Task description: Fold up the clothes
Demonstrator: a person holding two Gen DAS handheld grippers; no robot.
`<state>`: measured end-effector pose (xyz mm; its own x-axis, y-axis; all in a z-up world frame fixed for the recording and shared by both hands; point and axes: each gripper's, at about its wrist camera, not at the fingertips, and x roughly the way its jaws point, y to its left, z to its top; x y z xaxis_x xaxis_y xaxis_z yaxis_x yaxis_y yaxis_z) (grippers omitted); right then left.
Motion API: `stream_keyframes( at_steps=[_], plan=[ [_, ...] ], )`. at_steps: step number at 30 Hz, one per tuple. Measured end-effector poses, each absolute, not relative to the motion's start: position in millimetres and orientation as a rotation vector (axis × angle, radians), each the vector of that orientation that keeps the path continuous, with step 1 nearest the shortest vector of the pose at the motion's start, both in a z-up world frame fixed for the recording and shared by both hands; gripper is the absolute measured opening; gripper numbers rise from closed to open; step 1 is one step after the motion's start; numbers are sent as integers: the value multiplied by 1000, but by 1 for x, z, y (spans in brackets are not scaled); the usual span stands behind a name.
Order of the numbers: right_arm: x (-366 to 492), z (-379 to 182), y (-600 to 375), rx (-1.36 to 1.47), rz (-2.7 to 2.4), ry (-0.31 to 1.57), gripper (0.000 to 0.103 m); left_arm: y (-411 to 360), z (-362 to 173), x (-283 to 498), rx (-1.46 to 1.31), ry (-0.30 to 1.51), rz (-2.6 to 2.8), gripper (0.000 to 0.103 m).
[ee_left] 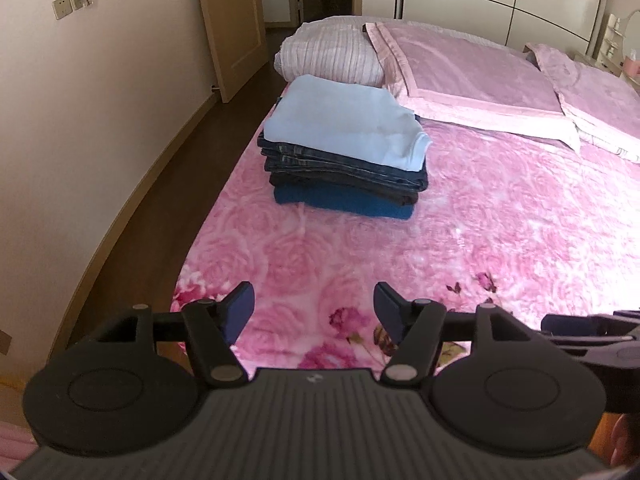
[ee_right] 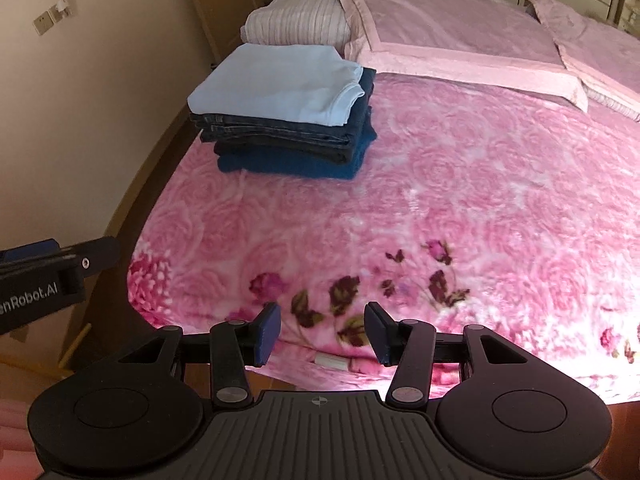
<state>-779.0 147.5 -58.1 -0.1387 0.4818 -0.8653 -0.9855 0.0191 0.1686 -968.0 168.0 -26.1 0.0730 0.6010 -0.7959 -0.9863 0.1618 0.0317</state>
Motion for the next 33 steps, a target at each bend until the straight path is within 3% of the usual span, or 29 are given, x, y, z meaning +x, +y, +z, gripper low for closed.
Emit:
stream_keyframes(
  at_steps=[13,33],
  plan=[
    [-796,-54,179,-706,1401,969,50,209,-22,-973,-578,796,1265,63],
    [-837,-89,258,-759,1326,1065,50,295,-57,-1005,-645,868,1179,62]
  ],
)
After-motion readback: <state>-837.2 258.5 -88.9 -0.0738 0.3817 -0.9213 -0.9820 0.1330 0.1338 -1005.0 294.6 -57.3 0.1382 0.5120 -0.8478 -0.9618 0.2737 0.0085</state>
